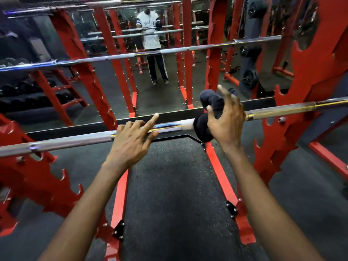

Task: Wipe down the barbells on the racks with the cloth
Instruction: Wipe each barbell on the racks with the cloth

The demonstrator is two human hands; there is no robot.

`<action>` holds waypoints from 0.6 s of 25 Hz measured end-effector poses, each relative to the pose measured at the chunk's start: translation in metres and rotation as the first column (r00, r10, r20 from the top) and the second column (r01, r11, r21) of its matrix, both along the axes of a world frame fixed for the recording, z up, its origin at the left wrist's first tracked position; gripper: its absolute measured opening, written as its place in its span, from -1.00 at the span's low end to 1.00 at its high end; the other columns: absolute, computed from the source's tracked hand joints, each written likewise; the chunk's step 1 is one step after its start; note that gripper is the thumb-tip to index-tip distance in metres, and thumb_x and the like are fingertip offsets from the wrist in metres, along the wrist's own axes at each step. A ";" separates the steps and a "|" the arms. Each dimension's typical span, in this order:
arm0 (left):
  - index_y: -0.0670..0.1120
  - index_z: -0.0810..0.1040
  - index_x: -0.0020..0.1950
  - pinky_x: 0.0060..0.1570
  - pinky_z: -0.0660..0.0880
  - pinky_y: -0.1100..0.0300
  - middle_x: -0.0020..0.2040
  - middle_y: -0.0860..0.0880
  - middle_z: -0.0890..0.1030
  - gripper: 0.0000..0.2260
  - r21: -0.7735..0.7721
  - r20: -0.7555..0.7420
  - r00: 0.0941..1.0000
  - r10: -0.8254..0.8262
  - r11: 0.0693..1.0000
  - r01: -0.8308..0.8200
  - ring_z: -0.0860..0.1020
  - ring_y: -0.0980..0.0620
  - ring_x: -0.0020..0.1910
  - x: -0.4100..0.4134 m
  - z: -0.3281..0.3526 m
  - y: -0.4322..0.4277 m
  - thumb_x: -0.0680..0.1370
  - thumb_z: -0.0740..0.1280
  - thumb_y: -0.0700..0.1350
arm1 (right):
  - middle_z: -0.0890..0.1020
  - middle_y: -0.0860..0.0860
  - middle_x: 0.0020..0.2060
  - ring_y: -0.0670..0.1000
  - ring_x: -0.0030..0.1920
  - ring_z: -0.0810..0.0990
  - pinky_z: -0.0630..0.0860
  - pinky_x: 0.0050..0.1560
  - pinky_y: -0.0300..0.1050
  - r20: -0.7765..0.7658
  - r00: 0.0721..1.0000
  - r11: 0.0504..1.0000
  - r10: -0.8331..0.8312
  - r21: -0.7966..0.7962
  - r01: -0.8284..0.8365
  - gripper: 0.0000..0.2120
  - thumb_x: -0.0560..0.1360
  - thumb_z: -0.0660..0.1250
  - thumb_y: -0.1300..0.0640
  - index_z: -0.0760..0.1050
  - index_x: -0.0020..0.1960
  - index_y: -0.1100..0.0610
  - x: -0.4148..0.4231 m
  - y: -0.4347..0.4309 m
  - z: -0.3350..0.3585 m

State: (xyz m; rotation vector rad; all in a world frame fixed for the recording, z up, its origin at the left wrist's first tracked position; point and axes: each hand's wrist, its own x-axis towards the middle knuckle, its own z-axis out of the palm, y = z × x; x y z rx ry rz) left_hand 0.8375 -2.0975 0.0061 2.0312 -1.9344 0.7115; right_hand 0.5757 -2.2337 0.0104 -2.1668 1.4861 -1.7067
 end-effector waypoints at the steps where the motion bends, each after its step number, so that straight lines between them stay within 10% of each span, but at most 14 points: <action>1: 0.23 0.06 0.60 -0.01 0.35 -0.02 0.16 0.02 0.56 -0.48 -0.004 0.015 1.000 0.009 1.000 -0.009 0.51 -0.09 0.02 -0.003 -0.002 -0.002 0.65 -0.11 0.28 | 0.57 0.02 0.23 0.18 0.26 0.53 0.46 0.29 0.18 -0.044 0.999 1.000 -0.006 -0.026 0.005 -0.51 0.50 0.37 -0.10 0.49 0.41 -0.06 0.007 0.004 0.000; 8: 0.23 0.14 0.59 -0.04 0.32 -0.04 0.05 -0.01 0.53 -0.54 -0.097 0.024 1.000 0.014 0.995 -0.011 0.49 -0.09 -0.03 -0.003 -0.011 -0.002 0.67 0.03 0.22 | 0.51 0.04 0.37 0.22 0.43 0.42 0.28 0.49 0.22 -0.182 0.976 0.957 0.121 -0.238 -0.163 -0.53 0.56 0.43 -0.07 0.51 0.44 -0.01 0.048 0.045 -0.041; 15: 0.25 0.31 0.52 0.02 0.29 0.00 0.01 0.03 0.51 -0.58 -0.167 -0.039 0.999 0.018 0.986 -0.025 0.45 -0.04 -0.03 -0.004 -0.015 -0.001 0.66 0.09 0.22 | 0.36 0.17 0.48 0.18 0.51 0.35 0.31 0.51 0.16 0.291 0.957 0.995 0.000 -0.095 0.028 -0.44 0.58 0.44 0.07 0.38 0.51 0.19 0.076 0.064 -0.066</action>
